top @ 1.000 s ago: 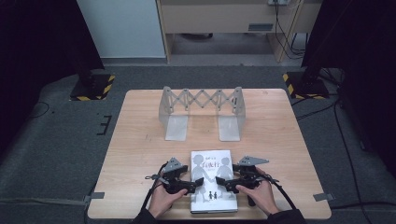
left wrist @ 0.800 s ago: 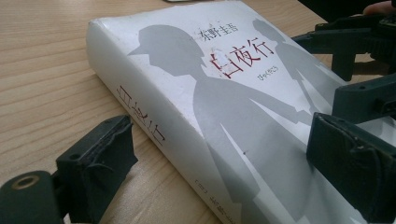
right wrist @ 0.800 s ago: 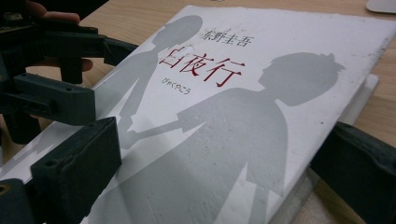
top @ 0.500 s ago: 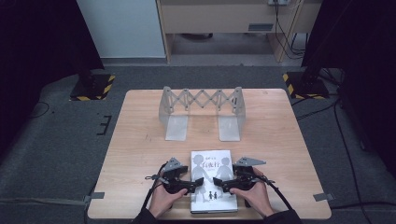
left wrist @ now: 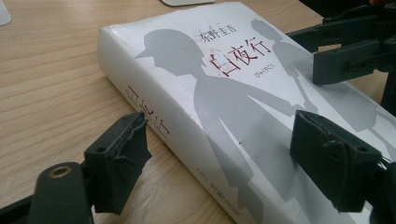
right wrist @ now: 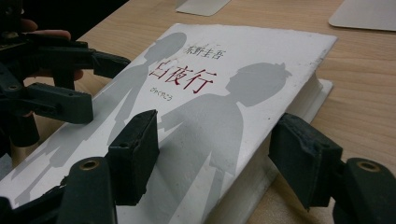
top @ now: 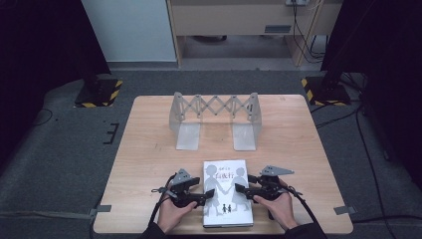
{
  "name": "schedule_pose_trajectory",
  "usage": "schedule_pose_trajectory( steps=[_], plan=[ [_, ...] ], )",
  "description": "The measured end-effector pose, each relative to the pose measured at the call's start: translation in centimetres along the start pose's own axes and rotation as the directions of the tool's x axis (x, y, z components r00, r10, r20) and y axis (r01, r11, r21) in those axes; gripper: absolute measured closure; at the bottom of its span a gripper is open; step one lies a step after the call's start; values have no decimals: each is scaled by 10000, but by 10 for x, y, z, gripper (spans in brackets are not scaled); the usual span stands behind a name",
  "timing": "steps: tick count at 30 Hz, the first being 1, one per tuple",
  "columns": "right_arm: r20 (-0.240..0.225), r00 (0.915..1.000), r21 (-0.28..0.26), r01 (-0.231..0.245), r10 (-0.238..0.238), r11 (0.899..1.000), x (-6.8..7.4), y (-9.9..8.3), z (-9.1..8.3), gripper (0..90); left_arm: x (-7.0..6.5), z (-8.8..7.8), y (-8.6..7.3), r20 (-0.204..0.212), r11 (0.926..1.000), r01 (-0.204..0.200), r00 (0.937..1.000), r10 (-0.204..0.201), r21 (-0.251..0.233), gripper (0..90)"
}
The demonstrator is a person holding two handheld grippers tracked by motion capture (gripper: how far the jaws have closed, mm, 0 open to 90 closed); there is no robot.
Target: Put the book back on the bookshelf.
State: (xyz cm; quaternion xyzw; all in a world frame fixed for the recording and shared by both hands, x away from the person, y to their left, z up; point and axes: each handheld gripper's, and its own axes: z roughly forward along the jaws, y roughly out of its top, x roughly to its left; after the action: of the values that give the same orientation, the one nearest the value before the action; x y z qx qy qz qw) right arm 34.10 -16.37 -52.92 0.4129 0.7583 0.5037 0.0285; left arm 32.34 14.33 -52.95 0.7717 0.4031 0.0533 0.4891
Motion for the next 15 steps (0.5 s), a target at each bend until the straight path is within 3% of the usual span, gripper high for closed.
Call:
schedule_pose_trajectory(
  steps=[5, 9, 15],
  plan=[
    [-175, 9997, -401, 169, -176, 9991, 2, 8, -8, 378, 1, -1, 1, 88, 9999, -21, 10000, 22, -105, 164],
    [-379, 9991, -454, 188, -206, 9988, 3, 13, -9, 363, 2, 0, 0, -136, 9987, -385, 9992, 381, -328, 86],
    [-649, 9975, -725, 240, -287, 9971, 5, 22, -7, 362, 7, 0, -1, 240, 9993, 106, 9997, -97, -348, 90]
  ],
)
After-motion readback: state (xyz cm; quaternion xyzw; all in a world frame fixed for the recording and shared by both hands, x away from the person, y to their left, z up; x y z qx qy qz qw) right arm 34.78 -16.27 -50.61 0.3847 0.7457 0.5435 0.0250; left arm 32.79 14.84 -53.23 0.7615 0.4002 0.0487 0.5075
